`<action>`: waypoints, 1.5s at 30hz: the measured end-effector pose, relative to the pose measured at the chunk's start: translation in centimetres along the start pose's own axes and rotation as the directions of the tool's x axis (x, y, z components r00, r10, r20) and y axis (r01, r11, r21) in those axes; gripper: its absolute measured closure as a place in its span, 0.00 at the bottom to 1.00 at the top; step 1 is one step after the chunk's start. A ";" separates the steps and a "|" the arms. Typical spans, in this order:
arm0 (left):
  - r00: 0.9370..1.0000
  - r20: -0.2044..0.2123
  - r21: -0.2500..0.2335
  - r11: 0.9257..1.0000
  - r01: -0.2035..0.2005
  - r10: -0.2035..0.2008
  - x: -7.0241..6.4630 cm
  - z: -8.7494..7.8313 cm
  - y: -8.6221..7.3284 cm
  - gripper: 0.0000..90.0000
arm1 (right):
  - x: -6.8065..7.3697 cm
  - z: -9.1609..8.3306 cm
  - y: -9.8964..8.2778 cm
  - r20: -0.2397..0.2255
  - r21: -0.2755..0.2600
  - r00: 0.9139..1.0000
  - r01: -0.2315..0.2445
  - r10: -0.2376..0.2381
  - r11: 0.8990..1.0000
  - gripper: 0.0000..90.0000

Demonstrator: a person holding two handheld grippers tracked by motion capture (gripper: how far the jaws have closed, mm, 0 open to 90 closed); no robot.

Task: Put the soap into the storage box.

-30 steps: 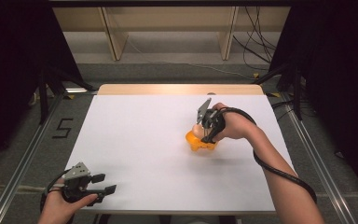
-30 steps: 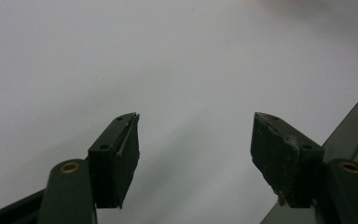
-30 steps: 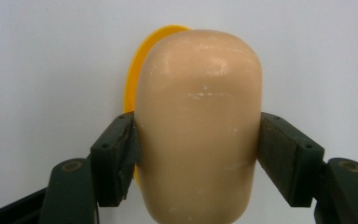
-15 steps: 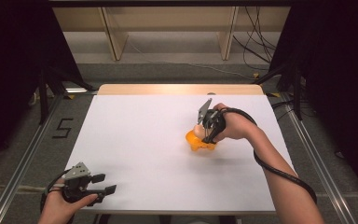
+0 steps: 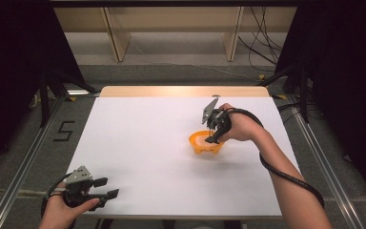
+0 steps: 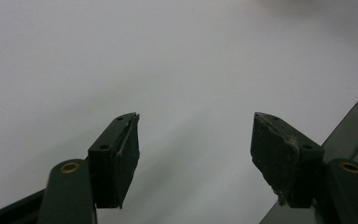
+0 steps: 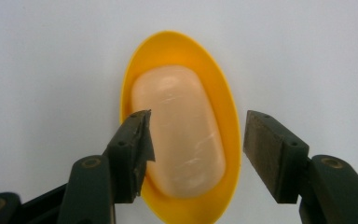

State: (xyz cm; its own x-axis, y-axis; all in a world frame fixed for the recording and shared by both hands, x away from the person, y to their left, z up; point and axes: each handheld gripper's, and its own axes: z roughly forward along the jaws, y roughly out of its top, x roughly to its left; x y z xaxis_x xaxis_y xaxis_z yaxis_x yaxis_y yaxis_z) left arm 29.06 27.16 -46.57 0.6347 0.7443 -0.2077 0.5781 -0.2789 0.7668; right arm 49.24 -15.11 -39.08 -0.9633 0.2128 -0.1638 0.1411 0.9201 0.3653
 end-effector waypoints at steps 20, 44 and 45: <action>1.000 -0.001 0.003 1.000 0.001 -0.001 0.0 0.0 0.0 0.36 | 1.9 -1.4 -3.0 0.075 -0.184 0.947 -0.295 0.312 0.938 0.75; 1.000 -0.005 0.012 1.000 0.003 -0.003 0.0 0.1 -0.1 0.36 | 7.1 -0.5 -10.9 0.066 -0.274 0.799 -0.561 0.598 0.781 0.68; 1.000 -0.002 0.019 1.000 0.001 -0.001 0.0 0.1 0.0 0.36 | 7.2 -0.2 -11.2 0.077 -0.290 0.796 -0.559 0.601 0.777 0.67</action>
State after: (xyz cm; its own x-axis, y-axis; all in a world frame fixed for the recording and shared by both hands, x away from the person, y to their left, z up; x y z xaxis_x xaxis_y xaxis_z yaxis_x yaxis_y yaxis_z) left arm 29.07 27.10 -46.64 0.6332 0.7458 -0.2069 0.5884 -0.2901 0.7547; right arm 40.66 -23.95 -44.16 -0.6643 0.7473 0.0190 0.5818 0.5009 0.6407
